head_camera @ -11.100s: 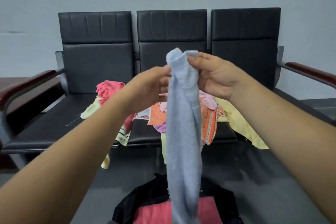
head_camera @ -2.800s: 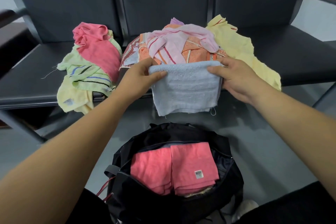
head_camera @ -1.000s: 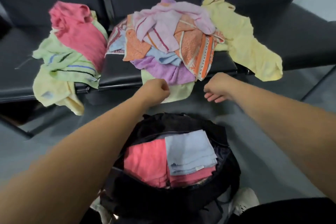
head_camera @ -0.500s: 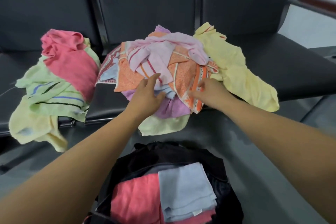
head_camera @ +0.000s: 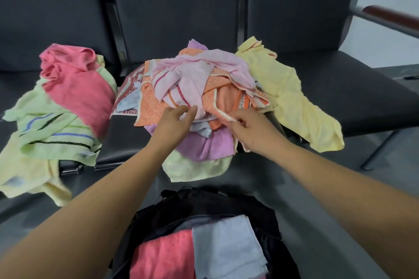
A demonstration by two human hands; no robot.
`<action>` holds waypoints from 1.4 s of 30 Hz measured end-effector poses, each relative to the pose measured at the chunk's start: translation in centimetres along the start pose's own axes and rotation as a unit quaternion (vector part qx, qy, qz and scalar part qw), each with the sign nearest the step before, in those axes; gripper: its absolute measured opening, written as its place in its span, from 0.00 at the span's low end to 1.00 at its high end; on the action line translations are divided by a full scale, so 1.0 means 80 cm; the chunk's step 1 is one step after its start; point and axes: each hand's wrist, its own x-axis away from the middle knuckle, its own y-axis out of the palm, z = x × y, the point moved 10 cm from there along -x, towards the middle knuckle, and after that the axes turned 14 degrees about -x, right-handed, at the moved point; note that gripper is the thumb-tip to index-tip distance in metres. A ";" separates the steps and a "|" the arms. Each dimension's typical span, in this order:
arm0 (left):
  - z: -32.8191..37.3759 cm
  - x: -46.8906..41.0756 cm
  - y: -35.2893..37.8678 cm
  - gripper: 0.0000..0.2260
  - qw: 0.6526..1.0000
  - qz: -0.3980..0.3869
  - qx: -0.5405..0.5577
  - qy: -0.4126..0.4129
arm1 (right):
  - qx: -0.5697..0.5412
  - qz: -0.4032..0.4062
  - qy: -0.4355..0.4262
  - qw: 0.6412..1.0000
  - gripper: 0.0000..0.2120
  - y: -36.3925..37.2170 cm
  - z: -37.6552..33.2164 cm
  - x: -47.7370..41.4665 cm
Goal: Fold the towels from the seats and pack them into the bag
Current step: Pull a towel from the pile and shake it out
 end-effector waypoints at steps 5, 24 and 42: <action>-0.003 0.011 0.000 0.16 0.999 0.033 -0.028 -0.014 | 0.044 -0.040 0.027 0.998 0.17 0.018 0.005 0.036; 0.077 0.109 -0.132 0.05 0.939 -0.064 0.292 0.169 | -0.139 -0.017 -0.082 0.987 0.14 0.022 -0.116 0.003; 0.044 0.145 -0.107 0.12 0.982 -0.139 0.102 0.079 | -0.538 -0.039 0.060 0.840 0.10 -0.007 -0.177 0.078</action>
